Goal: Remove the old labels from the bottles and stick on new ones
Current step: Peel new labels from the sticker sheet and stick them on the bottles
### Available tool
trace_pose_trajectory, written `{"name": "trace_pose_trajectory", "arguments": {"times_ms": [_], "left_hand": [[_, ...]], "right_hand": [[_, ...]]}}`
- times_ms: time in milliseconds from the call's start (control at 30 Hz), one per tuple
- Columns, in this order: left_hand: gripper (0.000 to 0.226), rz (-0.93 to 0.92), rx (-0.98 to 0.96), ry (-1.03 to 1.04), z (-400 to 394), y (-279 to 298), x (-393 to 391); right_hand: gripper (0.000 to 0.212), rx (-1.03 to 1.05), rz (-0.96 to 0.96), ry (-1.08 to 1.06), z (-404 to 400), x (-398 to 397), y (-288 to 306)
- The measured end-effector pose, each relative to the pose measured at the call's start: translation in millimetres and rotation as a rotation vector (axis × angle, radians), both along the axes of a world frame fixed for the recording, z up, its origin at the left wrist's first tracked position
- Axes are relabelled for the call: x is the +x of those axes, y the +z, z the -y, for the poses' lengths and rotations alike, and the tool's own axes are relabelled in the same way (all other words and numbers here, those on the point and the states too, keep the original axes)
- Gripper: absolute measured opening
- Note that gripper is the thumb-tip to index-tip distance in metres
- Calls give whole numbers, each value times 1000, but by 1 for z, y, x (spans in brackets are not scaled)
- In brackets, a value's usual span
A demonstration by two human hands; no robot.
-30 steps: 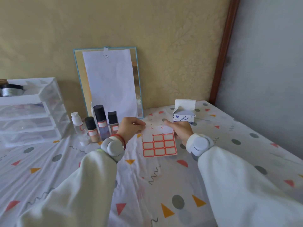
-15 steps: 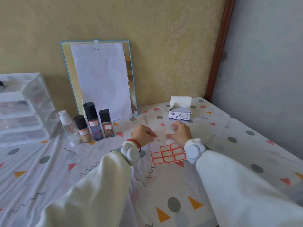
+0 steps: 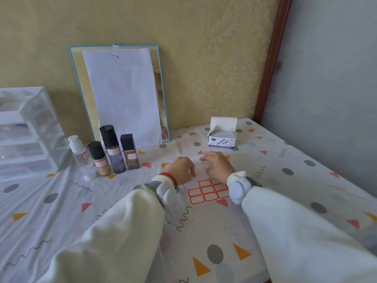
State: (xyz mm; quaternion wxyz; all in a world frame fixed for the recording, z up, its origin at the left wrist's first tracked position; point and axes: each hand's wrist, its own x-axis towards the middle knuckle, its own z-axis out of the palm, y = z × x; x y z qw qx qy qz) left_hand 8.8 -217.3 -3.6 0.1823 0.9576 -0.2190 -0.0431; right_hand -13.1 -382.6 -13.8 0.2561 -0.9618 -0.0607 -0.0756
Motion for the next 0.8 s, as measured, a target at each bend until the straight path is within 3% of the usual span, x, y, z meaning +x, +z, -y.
{"name": "trace_pose_trajectory", "arguments": {"times_ms": [167,300,400,567,800], "left_hand": [[29,22,-18,-28,1,-2,-2],[31,17,-26,-44,2,1,-3],[37,-10,-124,-58,9,6,1],[51,-2,-260,-35,31,15,19],[76,-155,-342,20,66,19,71]], "right_hand": [[39,57,-159,44,-4,-2,-9],[30,262,-77,-9,3,-3,-7],[25,328,89,-132,15,4,-2],[57,471,167,-398,36,26,3],[75,692,118,-390,61,64,5]]}}
